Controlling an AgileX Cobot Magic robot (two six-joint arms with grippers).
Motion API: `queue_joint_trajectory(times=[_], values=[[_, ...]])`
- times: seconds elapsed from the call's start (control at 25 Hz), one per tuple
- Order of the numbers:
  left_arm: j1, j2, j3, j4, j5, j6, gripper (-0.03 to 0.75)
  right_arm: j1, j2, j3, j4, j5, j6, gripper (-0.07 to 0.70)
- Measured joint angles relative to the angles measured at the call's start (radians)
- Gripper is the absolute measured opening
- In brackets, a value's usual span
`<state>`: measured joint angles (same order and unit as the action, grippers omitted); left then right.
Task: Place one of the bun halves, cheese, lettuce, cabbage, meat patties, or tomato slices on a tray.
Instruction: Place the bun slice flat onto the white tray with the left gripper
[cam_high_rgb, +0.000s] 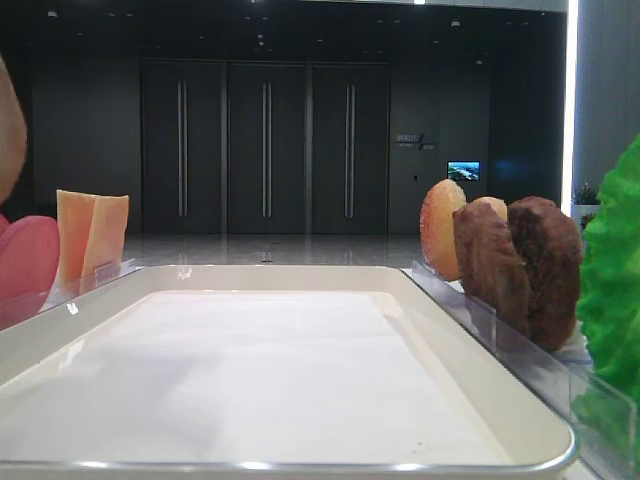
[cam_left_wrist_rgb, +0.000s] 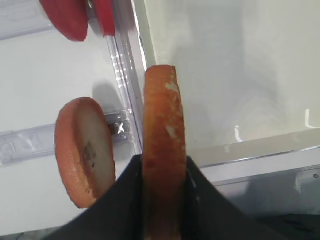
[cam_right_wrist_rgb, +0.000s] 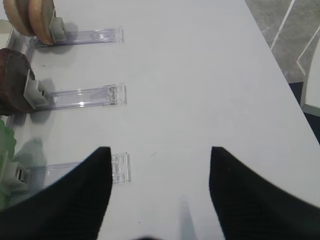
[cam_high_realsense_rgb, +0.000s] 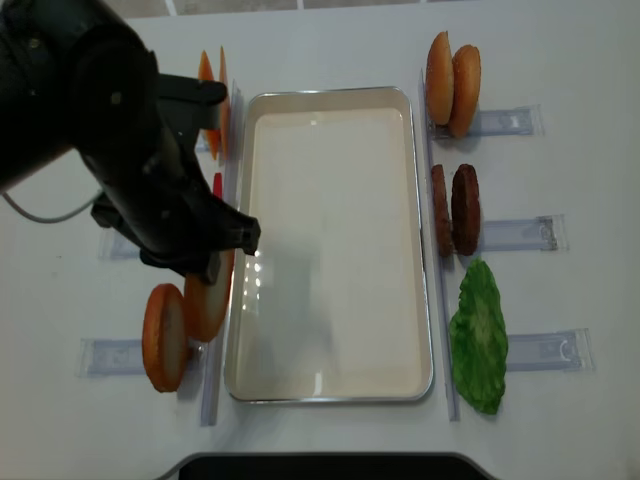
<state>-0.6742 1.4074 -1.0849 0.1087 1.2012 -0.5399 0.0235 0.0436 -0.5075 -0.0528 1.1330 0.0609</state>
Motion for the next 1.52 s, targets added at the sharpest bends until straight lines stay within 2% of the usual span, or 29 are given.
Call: queue_joint_trajectory(times=[0.12,0.4,0.56,0.64,0.72,0.76,0.84,0.92,1.0,1.08,1.16,1.32,1.52], values=[[0.0,-0.067,0.037,0.0,-0.064,0.004,0.14,0.0,0.0,0.0,0.0,0.0,0.0,0.41],[0.0,-0.241,0.246,-0.095,-0.309,0.021,0.139,0.0,0.0,0.0,0.0,0.0,0.0,0.41],[0.0,-0.269,0.335,-0.158,-0.419,0.031,0.139,0.0,0.0,0.0,0.0,0.0,0.0,0.41],[0.0,-0.269,0.359,-0.174,-0.467,0.035,0.139,0.0,0.0,0.0,0.0,0.0,0.0,0.41],[0.0,-0.269,0.374,-0.189,-0.539,0.035,0.139,0.0,0.0,0.0,0.0,0.0,0.0,0.41],[0.0,-0.269,0.374,-0.189,-0.539,0.035,0.139,0.0,0.0,0.0,0.0,0.0,0.0,0.41],[0.007,-0.268,0.375,-0.201,-0.588,0.037,0.139,0.0,0.0,0.0,0.0,0.0,0.0,0.41],[0.043,-0.255,0.375,-0.254,-0.625,0.067,0.139,0.0,0.0,0.0,0.0,0.0,0.0,0.41],[0.095,-0.221,0.375,-0.353,-0.637,0.176,0.139,0.0,0.0,0.0,0.0,0.0,0.0,0.41],[0.157,-0.168,0.375,-0.524,-0.637,0.347,0.139,0.0,0.0,0.0,0.0,0.0,0.0,0.41],[0.214,-0.118,0.375,-0.72,-0.625,0.574,0.139,0.0,0.0,0.0,0.0,0.0,0.0,0.41],[0.302,-0.003,0.375,-1.092,-0.547,0.966,0.139,0.0,0.0,0.0,0.0,0.0,0.0,0.41],[0.326,0.094,0.375,-1.339,-0.452,1.209,0.139,0.0,0.0,0.0,0.0,0.0,0.0,0.41]])
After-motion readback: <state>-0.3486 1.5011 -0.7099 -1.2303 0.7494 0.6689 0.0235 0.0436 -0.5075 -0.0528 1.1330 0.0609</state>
